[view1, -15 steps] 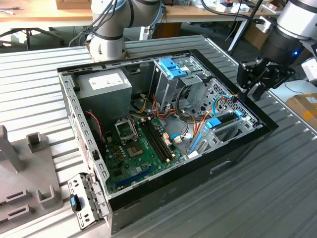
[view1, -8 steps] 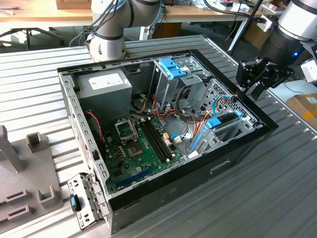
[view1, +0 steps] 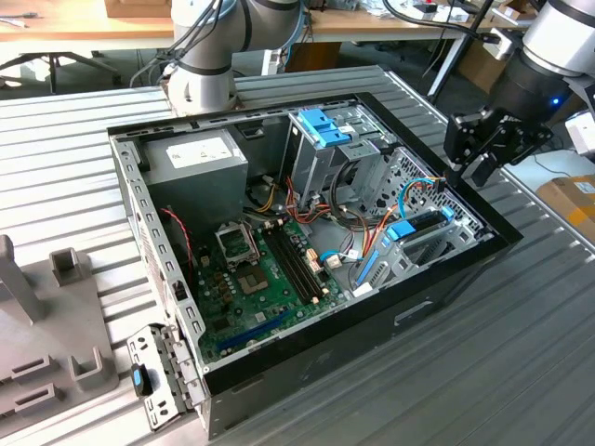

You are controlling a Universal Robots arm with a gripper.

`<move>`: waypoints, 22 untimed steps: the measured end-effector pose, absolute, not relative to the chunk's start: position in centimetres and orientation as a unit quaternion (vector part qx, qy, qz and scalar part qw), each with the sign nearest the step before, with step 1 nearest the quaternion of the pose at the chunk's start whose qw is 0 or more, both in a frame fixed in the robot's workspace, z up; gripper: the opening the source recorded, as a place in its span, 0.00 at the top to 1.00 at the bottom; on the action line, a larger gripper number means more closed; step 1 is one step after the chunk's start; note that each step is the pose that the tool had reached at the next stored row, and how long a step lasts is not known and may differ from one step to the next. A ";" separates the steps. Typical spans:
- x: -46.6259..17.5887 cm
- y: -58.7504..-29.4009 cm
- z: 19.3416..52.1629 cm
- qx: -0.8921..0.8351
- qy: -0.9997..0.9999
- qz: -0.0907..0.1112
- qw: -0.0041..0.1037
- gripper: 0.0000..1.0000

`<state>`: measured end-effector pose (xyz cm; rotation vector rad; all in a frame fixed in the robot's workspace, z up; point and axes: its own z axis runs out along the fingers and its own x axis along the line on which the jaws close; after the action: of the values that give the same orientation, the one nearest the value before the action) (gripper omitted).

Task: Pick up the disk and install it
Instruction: 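Insert the disk into the insertion slot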

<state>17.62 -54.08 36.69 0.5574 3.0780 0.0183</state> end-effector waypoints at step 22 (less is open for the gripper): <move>17.6 -54.2 36.7 0.178 0.983 0.036 0.008 0.67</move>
<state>17.57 -54.21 36.70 0.5572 3.0743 0.1118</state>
